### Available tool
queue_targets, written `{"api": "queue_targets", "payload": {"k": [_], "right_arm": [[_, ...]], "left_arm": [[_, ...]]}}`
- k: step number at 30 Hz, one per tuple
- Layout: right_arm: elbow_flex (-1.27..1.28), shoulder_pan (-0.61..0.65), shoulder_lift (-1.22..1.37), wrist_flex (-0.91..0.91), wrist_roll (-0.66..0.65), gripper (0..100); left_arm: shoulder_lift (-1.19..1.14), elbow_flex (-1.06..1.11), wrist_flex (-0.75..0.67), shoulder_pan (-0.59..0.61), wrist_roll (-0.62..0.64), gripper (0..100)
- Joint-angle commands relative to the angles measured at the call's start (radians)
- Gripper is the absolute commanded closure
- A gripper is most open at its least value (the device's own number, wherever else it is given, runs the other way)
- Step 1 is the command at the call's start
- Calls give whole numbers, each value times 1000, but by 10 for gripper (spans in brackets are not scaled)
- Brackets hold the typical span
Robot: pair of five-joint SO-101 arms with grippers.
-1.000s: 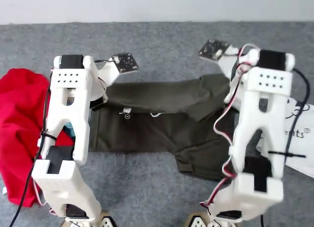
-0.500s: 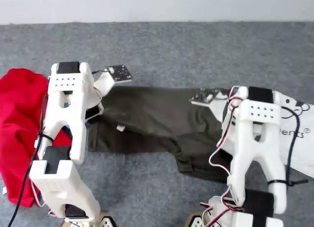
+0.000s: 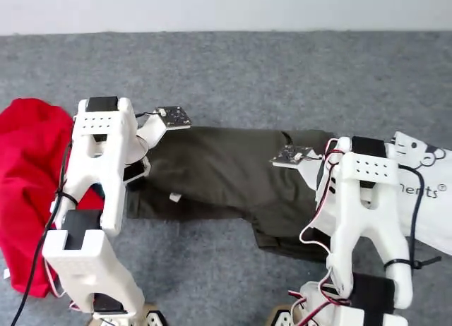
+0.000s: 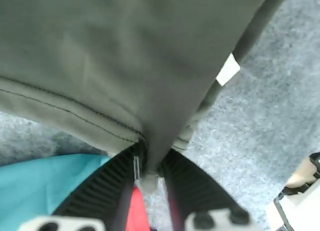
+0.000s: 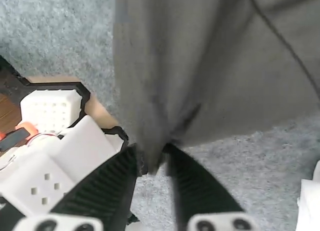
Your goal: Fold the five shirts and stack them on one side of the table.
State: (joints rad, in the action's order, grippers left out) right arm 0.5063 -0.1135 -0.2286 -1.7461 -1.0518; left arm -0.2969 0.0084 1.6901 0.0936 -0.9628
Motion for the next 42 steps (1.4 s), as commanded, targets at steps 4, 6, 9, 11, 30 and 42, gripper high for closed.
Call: {"api": "queue_targets", "payload": {"k": [4,6,9,11,30,42], "right_arm": [[-8,-13,-39,-44,9,785],[-11,-16,-39,-44,9,784],[-35,-16,-39,-44,9,784],[-58,-16,-39,-44,9,784],[-296,30,232,662,609,983],[-569,-51,674,710,614,988]], "left_arm": [[17,-1,66,58,6,902],[17,8,66,83,6,902],[17,24,66,101,6,901],[17,24,66,104,8,901],[-11,-183,-319,-61,741,985],[-302,-219,-371,25,760,985]]}}
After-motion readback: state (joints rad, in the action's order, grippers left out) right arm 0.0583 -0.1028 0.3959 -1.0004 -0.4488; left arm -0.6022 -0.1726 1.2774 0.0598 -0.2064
